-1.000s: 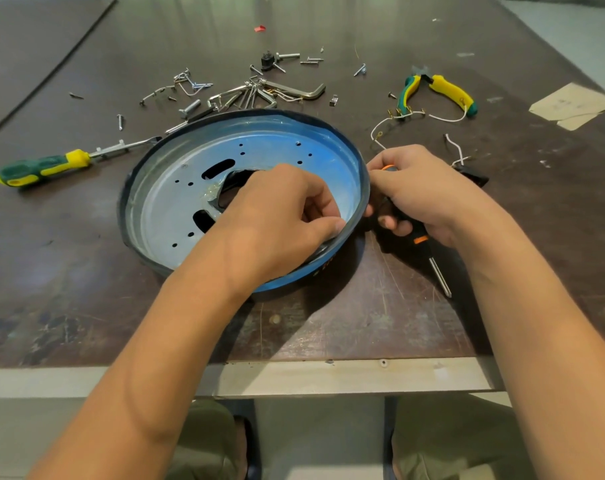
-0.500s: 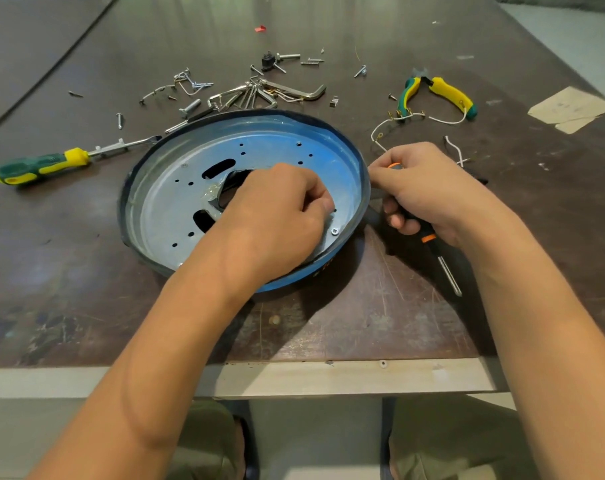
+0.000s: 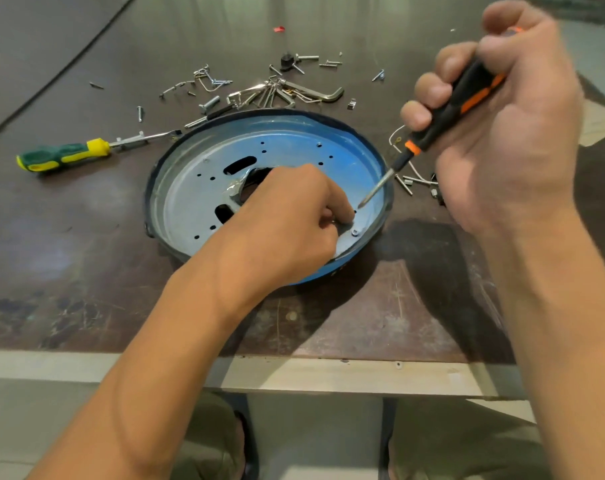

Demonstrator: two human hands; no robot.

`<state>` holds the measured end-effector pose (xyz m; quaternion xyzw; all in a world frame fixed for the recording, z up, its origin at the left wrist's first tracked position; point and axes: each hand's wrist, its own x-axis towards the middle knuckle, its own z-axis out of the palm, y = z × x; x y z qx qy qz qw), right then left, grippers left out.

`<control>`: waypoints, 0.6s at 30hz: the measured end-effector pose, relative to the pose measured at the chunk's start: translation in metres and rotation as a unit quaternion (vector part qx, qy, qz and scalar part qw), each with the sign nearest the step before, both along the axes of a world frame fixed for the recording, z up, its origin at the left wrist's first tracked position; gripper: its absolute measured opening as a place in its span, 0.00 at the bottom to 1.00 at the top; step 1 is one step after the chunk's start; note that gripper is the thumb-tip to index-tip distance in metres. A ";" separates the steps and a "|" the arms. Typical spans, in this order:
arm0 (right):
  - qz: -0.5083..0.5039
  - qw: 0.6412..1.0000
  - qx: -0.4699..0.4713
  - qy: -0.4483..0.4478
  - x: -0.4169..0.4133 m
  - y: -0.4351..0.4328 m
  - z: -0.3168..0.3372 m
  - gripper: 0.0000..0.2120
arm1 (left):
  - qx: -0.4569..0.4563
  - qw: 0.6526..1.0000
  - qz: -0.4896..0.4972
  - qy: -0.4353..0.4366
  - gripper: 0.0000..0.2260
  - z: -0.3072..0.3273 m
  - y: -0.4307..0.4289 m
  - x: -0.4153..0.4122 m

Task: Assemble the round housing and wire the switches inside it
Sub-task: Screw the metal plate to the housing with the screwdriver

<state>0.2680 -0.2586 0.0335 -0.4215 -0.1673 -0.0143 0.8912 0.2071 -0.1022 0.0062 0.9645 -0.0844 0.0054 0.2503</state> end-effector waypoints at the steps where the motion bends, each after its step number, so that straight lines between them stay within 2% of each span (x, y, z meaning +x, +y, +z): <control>1: -0.004 1.000 -0.023 -0.008 0.000 0.001 -0.001 0.07 | -0.006 1.000 -0.001 0.003 0.13 0.000 0.001 -0.001; 9: 0.016 0.990 -0.129 -0.054 -0.002 0.009 -0.007 0.09 | -0.023 1.000 -0.001 -0.001 0.12 -0.004 0.001 -0.001; 18: 0.026 0.987 -0.146 -0.068 -0.003 0.013 -0.008 0.08 | -0.026 1.000 0.009 0.002 0.08 -0.006 0.002 -0.001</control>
